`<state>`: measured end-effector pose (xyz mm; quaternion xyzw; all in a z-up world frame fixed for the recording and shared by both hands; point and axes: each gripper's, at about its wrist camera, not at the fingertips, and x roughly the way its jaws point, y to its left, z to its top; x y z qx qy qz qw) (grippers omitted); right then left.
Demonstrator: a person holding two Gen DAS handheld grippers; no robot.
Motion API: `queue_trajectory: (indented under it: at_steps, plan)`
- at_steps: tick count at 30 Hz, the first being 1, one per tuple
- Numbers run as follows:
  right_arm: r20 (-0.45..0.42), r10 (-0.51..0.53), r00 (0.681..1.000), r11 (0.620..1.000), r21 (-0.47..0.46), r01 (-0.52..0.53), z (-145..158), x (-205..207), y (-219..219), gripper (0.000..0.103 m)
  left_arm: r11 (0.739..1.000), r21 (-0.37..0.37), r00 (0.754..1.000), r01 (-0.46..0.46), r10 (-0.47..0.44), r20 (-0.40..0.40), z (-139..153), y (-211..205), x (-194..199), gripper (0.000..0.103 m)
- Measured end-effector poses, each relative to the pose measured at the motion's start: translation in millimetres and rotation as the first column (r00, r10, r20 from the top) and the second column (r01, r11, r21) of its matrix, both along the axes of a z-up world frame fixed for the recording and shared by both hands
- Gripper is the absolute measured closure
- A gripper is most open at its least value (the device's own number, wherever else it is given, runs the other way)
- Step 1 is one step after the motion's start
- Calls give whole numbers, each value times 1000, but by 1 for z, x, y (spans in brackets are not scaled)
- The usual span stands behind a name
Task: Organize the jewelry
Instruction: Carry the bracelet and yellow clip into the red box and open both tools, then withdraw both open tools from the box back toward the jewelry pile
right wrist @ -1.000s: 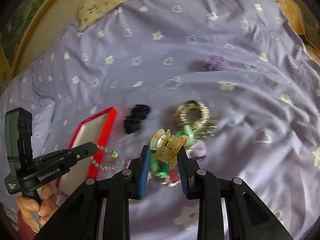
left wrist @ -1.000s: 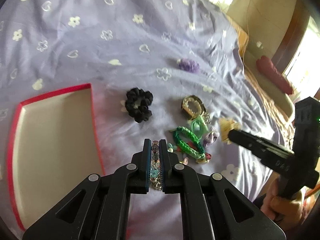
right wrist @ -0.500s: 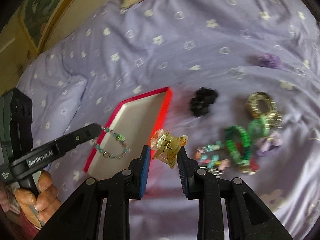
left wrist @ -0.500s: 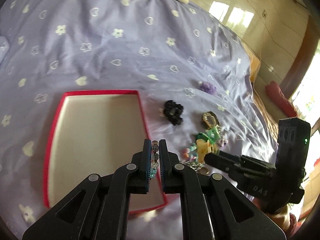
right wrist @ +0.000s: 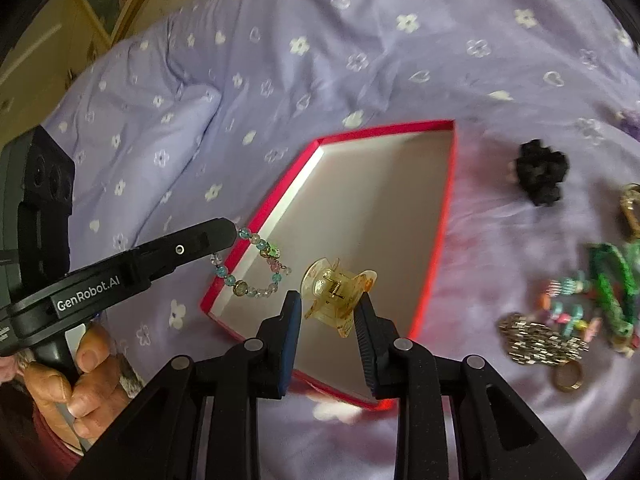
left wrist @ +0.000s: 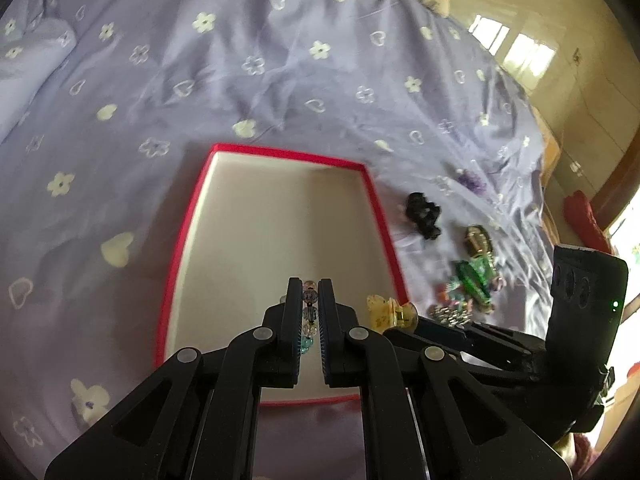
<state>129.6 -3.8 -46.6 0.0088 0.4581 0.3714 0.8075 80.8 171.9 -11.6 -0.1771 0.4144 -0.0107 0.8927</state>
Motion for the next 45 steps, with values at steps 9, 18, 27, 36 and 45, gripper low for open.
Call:
queue_trajectory:
  at_steps: [9, 18, 27, 36, 45]
  plan:
    - [-37, 61, 997, 995, -82, -64, -22, 7, 22, 76, 999, -27, 998, -20, 19, -56, -33, 16, -5, 97]
    - [-44, 95, 995, 986, -133, -100, -29, 8, 27, 76, 999, -33, 993, -38, 34, -110, -61, 21, -4, 97]
    - [-51, 88, 995, 988, -125, -94, -30, 10, 29, 74, 998, -25, 988, -54, 50, -143, -73, 23, -7, 96]
    - [-54, 79, 995, 988, -129, -85, -29, 9, 29, 72, 998, -1, 988, -56, 56, -145, -69, 20, -9, 95]
    - [-52, 62, 997, 992, -103, -67, -21, 5, 17, 63, 998, 33, 989, -59, 63, -136, -58, 16, -14, 76]
